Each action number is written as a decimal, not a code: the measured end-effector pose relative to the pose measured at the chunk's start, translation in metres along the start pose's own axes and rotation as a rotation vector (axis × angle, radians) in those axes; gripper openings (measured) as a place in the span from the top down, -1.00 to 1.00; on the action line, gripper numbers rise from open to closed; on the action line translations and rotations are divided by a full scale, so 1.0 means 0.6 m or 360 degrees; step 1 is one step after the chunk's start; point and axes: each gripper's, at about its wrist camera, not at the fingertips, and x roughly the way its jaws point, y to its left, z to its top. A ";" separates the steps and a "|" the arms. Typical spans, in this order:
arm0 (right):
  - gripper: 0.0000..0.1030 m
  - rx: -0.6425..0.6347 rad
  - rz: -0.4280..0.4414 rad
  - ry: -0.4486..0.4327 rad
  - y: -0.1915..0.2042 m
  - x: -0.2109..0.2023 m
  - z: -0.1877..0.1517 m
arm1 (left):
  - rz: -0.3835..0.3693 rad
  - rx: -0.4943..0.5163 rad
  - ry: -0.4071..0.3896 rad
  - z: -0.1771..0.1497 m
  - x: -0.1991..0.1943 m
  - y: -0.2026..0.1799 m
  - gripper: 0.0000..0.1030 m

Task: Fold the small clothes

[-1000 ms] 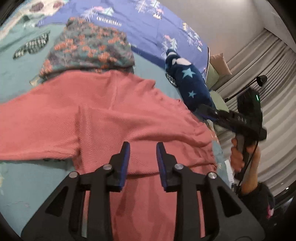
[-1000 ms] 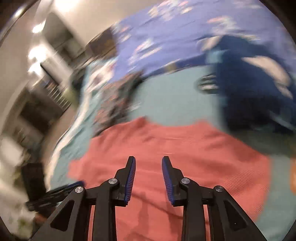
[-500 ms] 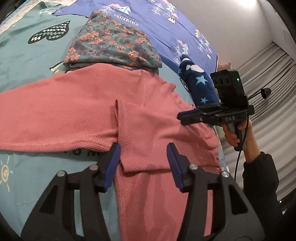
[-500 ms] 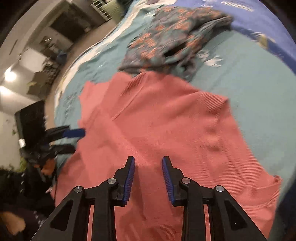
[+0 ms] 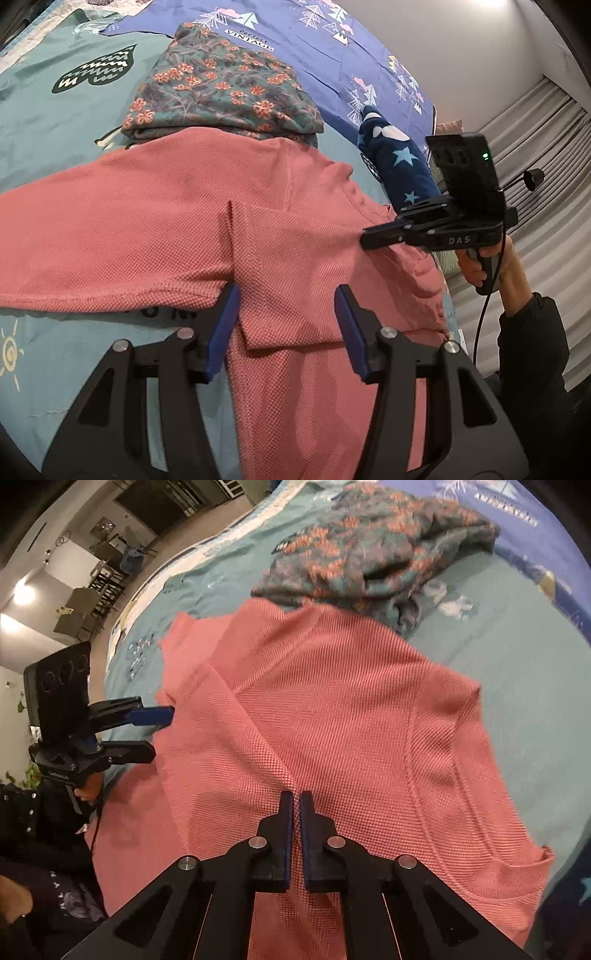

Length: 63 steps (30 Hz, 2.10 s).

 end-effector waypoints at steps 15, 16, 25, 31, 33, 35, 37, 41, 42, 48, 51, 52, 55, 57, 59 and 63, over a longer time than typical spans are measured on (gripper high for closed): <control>0.57 0.0224 -0.0266 -0.0306 -0.009 -0.052 -0.047 | 0.0173 0.0018 -0.0074 0.021 -0.069 0.034 -0.18; 0.42 0.0201 -0.0236 -0.0341 -0.002 -0.056 -0.062 | 0.0248 -0.0013 -0.0134 0.026 -0.096 0.057 -0.29; -0.07 0.0390 -0.0186 -0.0461 -0.018 -0.015 -0.147 | 0.0508 -0.0725 -0.0285 0.015 -0.255 0.343 -0.48; -0.19 0.0487 -0.0231 -0.0625 0.027 -0.034 -0.156 | 0.0045 -0.1323 -0.0445 -0.054 -0.282 0.496 -0.48; -0.21 0.0446 -0.0246 -0.0641 0.056 -0.037 -0.161 | 0.0073 -0.1358 -0.0457 -0.064 -0.270 0.514 -0.48; -0.21 0.0404 -0.0265 -0.0657 0.089 -0.039 -0.166 | 0.0068 -0.1403 -0.0446 -0.068 -0.253 0.526 -0.48; -0.29 0.0380 -0.0261 -0.0666 0.111 -0.046 -0.172 | 0.0026 -0.1482 -0.0450 -0.072 -0.226 0.541 -0.48; -0.39 0.0371 -0.0231 -0.0673 0.150 -0.067 -0.191 | -0.0021 -0.1537 -0.0552 -0.065 -0.219 0.538 -0.60; -0.40 0.0351 -0.0206 -0.0686 0.161 -0.075 -0.194 | -0.0029 -0.1536 -0.0558 -0.058 -0.216 0.537 -0.60; -0.47 0.0306 -0.0230 -0.0730 0.195 -0.096 -0.208 | -0.0008 -0.1543 -0.0588 -0.039 -0.200 0.538 -0.49; -0.48 0.0310 -0.0220 -0.0731 0.201 -0.099 -0.211 | 0.0015 -0.1555 -0.0644 -0.052 -0.203 0.542 -0.06; -0.48 0.0312 -0.0213 -0.0726 0.201 -0.096 -0.209 | 0.0029 -0.1526 -0.0638 -0.054 -0.198 0.540 0.27; -0.48 0.0318 -0.0185 -0.0729 0.202 -0.088 -0.205 | 0.0081 -0.1491 -0.0598 -0.068 -0.176 0.538 0.86; -0.48 0.0333 -0.0168 -0.0728 0.202 -0.085 -0.202 | 0.0081 -0.1462 -0.0677 -0.079 -0.182 0.532 0.92; -0.48 0.0348 -0.0157 -0.0712 0.202 -0.082 -0.196 | 0.0064 -0.1396 -0.0760 -0.081 -0.194 0.519 0.94; -0.48 0.0334 -0.0136 -0.0726 0.211 -0.085 -0.185 | -0.0060 -0.1171 -0.0891 -0.065 -0.216 0.469 0.94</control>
